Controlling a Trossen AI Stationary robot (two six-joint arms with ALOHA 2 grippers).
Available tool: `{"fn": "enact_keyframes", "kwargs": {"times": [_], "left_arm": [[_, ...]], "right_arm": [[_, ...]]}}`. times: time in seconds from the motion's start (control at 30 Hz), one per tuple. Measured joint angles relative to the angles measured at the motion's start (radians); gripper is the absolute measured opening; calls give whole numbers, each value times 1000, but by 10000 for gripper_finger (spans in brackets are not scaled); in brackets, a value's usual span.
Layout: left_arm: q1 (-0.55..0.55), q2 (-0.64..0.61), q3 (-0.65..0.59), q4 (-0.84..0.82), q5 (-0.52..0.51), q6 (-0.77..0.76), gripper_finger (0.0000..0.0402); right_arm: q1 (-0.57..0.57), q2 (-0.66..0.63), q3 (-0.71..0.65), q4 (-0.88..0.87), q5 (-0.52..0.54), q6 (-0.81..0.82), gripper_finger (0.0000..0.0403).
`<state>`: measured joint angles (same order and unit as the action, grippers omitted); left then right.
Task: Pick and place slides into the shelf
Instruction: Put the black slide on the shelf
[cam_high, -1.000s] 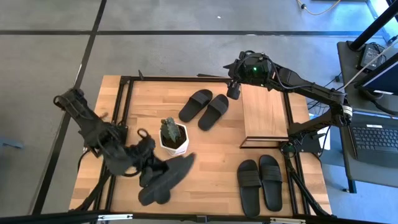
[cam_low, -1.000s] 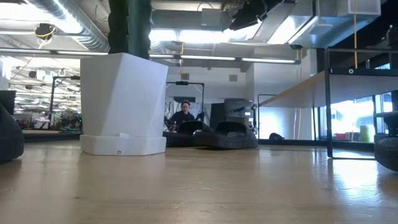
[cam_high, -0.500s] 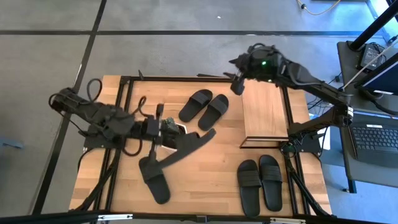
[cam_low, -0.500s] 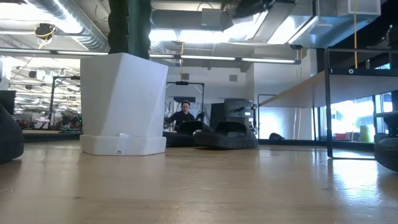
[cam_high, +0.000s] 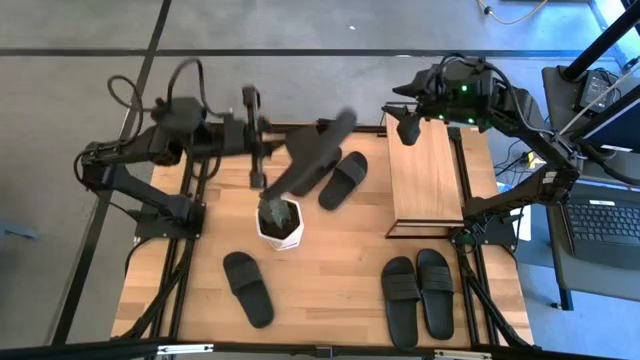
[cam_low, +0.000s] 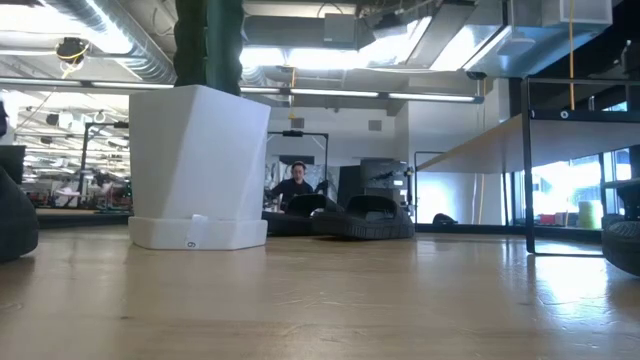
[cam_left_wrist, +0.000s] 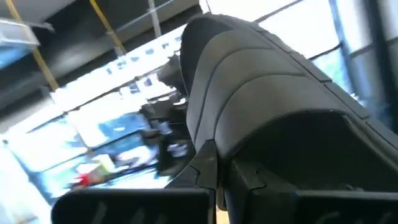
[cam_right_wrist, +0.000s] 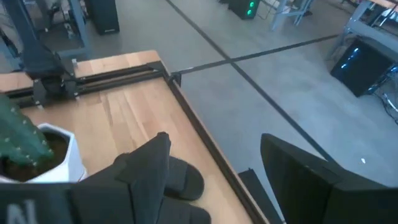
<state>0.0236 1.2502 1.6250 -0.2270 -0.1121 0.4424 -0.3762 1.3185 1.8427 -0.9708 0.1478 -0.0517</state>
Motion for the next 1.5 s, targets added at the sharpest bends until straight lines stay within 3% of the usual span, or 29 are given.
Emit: {"fn": "enact_keyframes", "kwargs": {"times": [0.27,0.63,0.87,1.13,1.5], "left_arm": [[190,89,46,-169,99,72,1],[325,213,48,-190,121,456,1],[320,321,48,-174,-31,701,1],[231,416,48,-73,-285,990,1],[162,408,47,-37,-317,1015,1]], "right_arm": [[3,-32,0,-76,-11,102,251],[4,-123,0,-220,-19,150,251],[4,-128,0,-237,-19,542,251],[-5,-94,0,-238,-47,684,251],[-143,-38,0,-251,-201,721,251]]}}
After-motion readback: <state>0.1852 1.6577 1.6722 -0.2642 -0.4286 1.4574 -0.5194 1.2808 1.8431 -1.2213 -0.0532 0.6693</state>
